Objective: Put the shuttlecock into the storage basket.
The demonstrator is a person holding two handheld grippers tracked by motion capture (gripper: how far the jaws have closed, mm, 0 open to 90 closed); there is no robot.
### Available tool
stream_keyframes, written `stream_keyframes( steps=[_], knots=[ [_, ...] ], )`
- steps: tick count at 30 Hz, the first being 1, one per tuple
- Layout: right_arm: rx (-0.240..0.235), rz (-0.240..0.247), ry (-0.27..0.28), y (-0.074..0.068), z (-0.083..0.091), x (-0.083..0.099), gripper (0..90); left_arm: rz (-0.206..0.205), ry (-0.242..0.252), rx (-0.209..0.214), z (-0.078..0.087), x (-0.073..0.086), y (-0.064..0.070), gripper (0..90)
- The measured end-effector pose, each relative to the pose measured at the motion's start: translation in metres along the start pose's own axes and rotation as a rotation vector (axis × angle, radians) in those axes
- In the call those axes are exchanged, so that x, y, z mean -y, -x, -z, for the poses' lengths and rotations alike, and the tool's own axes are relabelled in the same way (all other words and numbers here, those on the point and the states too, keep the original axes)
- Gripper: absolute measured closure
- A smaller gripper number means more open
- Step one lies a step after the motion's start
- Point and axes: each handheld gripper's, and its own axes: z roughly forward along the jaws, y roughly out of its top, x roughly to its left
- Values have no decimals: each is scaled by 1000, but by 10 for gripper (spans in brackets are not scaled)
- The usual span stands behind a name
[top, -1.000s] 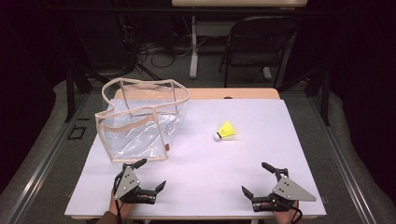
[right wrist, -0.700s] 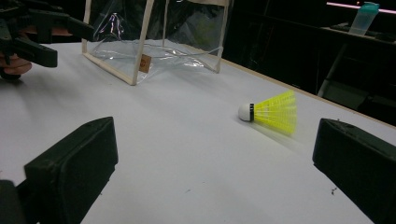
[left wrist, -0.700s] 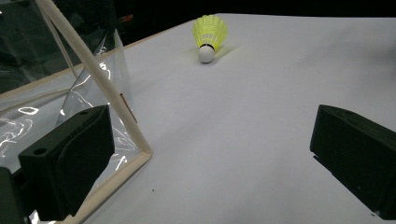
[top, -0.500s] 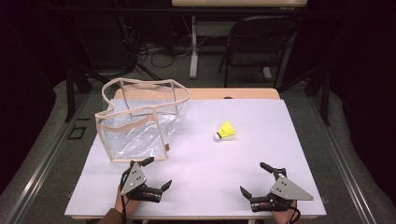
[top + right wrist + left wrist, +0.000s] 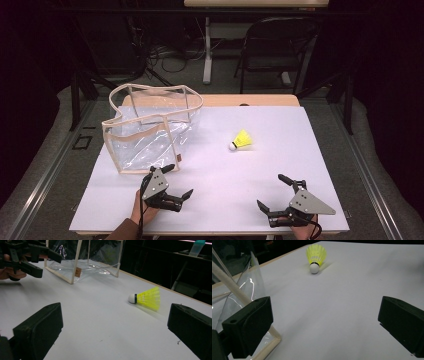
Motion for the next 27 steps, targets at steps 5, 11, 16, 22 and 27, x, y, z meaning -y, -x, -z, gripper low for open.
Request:
stream_keyframes(
  steps=[5, 11, 16, 22, 27],
  knots=[
    [0, -5, 0, 0, 0, 0, 0, 2, -21, 15, -8, -5, 0, 0],
    [0, -1, -4, -1, 0, 0, 0, -3, -44, 39, -18, -11, 3, 0],
    [-4, -6, -9, 0, -1, 1, 0, -7, -68, 53, -28, -16, 2, 0],
    [-5, -8, -8, 0, 0, 1, 0, -8, -90, 62, -39, -23, 0, 0],
    [-6, -8, -13, 0, -1, 1, 0, -9, -103, 63, -47, -29, -1, 0]
  ],
)
